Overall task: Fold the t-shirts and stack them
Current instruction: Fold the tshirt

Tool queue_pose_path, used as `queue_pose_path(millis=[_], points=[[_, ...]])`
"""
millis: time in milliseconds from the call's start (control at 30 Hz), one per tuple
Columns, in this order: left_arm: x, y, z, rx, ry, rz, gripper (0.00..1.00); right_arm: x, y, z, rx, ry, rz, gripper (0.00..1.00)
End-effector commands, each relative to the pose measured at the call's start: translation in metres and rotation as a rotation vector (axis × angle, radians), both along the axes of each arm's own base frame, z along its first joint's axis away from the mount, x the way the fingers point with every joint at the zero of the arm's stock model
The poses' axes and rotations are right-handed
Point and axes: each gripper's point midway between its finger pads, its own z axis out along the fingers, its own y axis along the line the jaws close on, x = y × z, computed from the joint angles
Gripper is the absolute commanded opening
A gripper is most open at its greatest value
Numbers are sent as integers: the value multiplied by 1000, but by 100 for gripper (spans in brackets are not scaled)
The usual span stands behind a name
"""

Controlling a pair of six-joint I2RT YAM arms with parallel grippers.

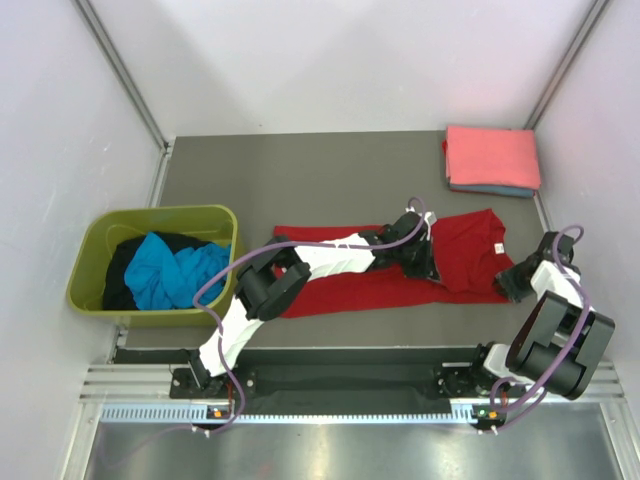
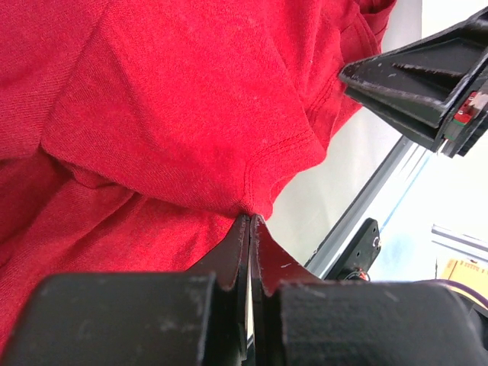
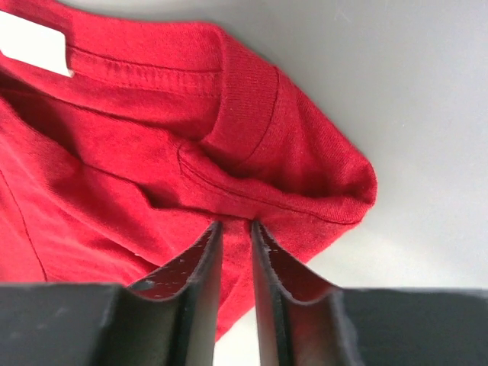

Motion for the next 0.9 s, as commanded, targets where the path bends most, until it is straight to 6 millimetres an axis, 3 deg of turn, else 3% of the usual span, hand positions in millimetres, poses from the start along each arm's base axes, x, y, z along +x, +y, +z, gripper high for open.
queue_pose_path(millis=[0, 100, 200, 467, 867], points=[[8, -15, 66, -143, -81, -15, 0, 6, -3, 3, 1, -44, -19, 20], [8, -14, 67, -143, -83, -14, 0, 8, -1, 1, 9, -55, -13, 0], [7, -14, 67, -142, -81, -17, 0, 11, -3, 7, -3, -75, -4, 0], [6, -9, 65, -119, -67, -10, 0, 15, -24, 56, -152, -142, -5, 0], [1, 10, 54, -45, -70, 3, 0, -4, -23, 72, -204, -159, -39, 0]])
